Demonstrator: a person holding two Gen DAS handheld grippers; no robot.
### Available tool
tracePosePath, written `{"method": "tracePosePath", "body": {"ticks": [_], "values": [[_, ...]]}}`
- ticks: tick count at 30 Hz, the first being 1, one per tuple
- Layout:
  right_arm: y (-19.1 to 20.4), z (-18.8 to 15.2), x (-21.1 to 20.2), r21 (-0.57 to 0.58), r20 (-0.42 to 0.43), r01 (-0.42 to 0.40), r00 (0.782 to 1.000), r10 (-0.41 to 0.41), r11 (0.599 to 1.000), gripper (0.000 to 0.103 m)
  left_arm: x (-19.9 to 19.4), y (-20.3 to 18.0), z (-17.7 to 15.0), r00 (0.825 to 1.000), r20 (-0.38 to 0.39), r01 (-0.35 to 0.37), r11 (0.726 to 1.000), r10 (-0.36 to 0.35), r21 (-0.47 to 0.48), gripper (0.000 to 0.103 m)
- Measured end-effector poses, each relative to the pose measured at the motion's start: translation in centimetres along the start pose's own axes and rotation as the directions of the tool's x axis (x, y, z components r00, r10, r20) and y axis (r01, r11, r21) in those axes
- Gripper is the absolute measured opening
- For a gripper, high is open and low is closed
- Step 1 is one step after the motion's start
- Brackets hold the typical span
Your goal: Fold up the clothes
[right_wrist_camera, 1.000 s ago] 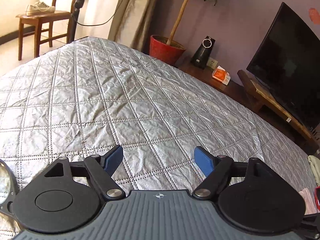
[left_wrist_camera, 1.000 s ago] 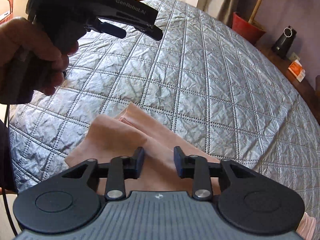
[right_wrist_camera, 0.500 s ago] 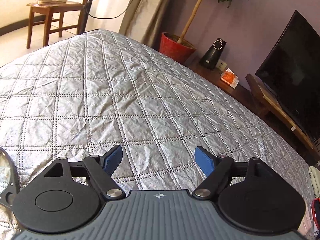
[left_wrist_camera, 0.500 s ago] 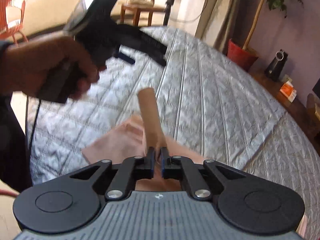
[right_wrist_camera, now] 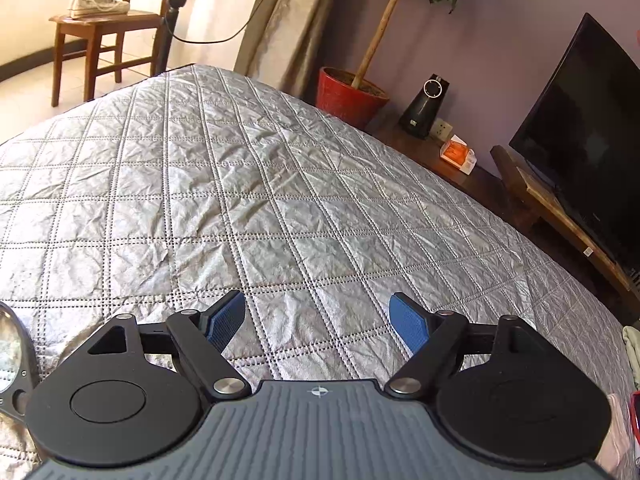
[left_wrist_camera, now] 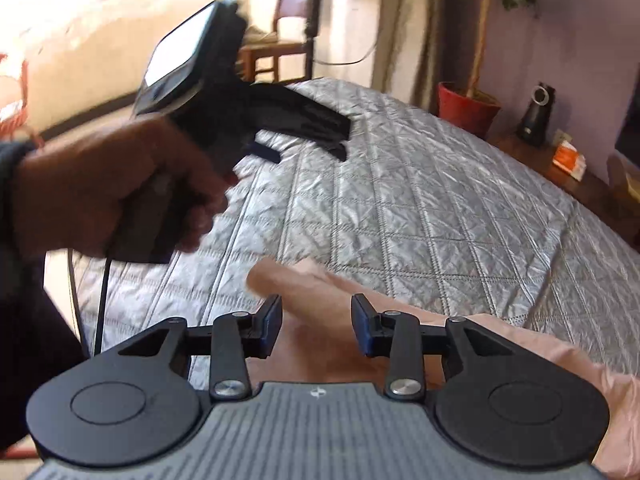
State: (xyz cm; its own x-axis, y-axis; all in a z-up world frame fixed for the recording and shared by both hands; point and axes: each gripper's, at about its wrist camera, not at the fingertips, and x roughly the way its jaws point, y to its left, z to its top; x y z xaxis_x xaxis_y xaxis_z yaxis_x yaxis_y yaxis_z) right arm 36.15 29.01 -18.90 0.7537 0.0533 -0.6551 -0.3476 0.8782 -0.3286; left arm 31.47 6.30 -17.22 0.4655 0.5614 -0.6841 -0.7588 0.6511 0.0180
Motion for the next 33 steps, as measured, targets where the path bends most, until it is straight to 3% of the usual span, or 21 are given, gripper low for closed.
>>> {"method": "tracePosePath", "body": {"ticks": [1, 3, 6, 10, 11, 12, 14, 20, 22, 24, 33], "values": [[0.1, 0.0, 0.0, -0.005, -0.001, -0.002, 1.000, 0.002, 1.000, 0.084, -0.3, -1.0, 0.5, 1.000, 0.023, -0.003, 0.998, 0.002, 0.067, 0.033], [0.1, 0.0, 0.2, -0.008, -0.004, -0.005, 1.000, 0.005, 1.000, 0.084, 0.3, -1.8, 1.6, 0.999, 0.021, -0.030, 0.997, 0.028, 0.071, 0.034], [0.0, 0.0, 0.3, -0.003, -0.006, -0.002, 1.000, 0.002, 1.000, 0.084, 3.1, -0.9, 3.0, 0.996, -0.061, -0.068, 0.995, 0.064, -0.073, 0.034], [-0.2, -0.1, 0.3, 0.004, -0.007, -0.005, 1.000, 0.005, 1.000, 0.084, 5.9, 0.3, 3.1, 0.985, -0.137, -0.128, 0.976, 0.104, -0.176, 0.031], [-0.1, -0.1, 0.4, 0.003, -0.008, -0.007, 1.000, 0.007, 1.000, 0.084, 6.5, 0.6, 3.0, 0.983, -0.147, -0.136, 0.971, 0.108, -0.195, 0.024], [-0.1, -0.1, 0.4, 0.003, -0.010, -0.008, 1.000, 0.008, 1.000, 0.084, 6.9, 0.7, 2.8, 0.983, -0.157, -0.128, 0.970, 0.097, -0.205, 0.002], [0.0, -0.1, 0.5, 0.002, -0.012, -0.010, 1.000, 0.011, 1.000, 0.084, 6.8, 0.6, 2.5, 0.985, -0.144, -0.122, 0.972, 0.093, -0.203, 0.000], [-0.3, -0.2, 0.5, 0.005, -0.015, -0.008, 1.000, 0.008, 1.000, 0.084, 2.4, 0.2, 1.4, 0.992, -0.089, -0.105, 0.981, 0.091, -0.165, 0.000], [-0.3, -0.2, 0.5, 0.005, -0.013, -0.011, 1.000, 0.011, 1.000, 0.084, 1.7, 0.3, 1.7, 0.993, -0.061, -0.106, 0.976, 0.096, -0.188, 0.005], [-0.4, -0.3, 0.4, 0.006, -0.012, -0.015, 1.000, 0.015, 1.000, 0.084, 2.6, 0.8, 2.1, 0.992, -0.090, -0.111, 0.964, 0.091, -0.243, 0.019], [0.0, -0.1, 0.6, 0.012, -0.014, -0.048, 0.999, 0.049, 0.999, 0.084, 6.9, 2.3, 2.6, 0.975, -0.177, -0.192, 0.900, 0.131, -0.392, 0.019]]}}
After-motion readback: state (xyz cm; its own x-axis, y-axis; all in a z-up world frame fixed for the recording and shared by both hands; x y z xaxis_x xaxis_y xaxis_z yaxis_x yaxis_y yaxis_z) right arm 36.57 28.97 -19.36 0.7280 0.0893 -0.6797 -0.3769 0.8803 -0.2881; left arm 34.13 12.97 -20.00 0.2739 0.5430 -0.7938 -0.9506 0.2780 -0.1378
